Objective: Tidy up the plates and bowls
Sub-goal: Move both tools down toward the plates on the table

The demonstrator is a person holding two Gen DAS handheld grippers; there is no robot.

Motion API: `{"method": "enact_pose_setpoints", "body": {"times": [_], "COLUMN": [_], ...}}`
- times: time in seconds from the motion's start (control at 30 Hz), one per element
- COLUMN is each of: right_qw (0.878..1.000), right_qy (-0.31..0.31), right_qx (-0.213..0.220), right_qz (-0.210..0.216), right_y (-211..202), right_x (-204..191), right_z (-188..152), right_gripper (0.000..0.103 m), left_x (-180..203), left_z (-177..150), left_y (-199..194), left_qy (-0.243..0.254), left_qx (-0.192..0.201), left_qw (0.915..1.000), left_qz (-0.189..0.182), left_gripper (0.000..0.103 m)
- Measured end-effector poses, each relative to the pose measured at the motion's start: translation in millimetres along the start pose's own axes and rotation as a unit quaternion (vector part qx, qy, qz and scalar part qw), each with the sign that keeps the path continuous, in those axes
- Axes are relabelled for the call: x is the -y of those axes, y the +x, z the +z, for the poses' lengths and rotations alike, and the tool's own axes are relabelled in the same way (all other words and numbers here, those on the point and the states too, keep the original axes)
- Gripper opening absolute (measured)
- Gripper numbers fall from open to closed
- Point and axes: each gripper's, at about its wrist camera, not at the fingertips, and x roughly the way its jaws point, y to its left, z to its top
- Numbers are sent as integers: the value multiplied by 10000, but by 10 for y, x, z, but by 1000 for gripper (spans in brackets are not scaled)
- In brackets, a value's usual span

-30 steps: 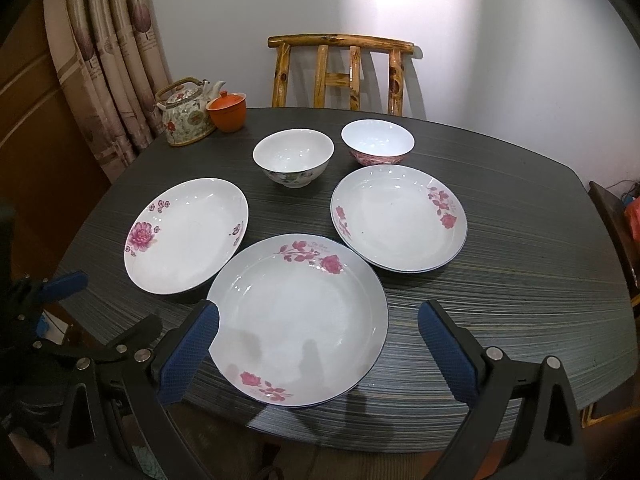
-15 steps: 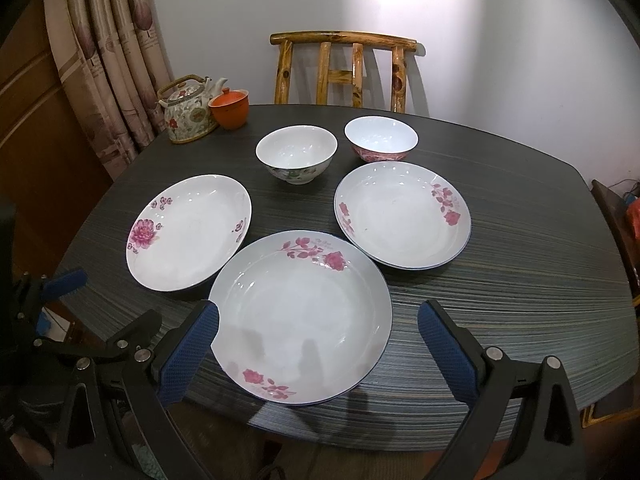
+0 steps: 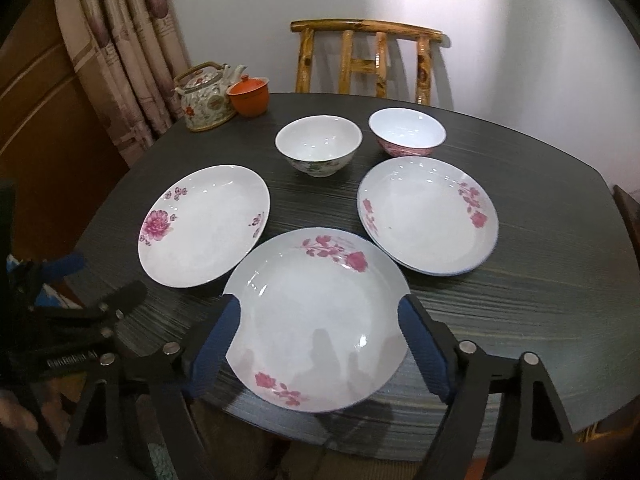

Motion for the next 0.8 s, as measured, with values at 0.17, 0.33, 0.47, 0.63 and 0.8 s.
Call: {"method": "enact_pose_setpoints", "body": {"times": [0.17,0.33,0.47,0.63,0.8], "right_qw": [9997,9990,9972,9933,9877], "right_qy": [-212,-247,-238,-229,-96], "right_qx": [-132,-249,-464,-776,-1131], "right_qz": [46,278,532,819,1074], "right_y": [133,259,409,646,890], "right_x": [-57,-83,-106,-136,-153], "right_z": [121,274,446,677,863], "right_gripper": [66,64,63,53,50], "left_x": [-211,-313,-398,-609,-779], "left_z": [86,169,234,348,474], "left_y": [33,142,247,400,553], "left_qy": [-166,-271,-440,-813,-1056], "left_qx": [-64,-293,-512,-756,-958], "left_qw": [9998,9991,9972,9926,9878], "left_qz": [50,-148,-314,-488,-634], "left_gripper": [99,83,73,69,68]}}
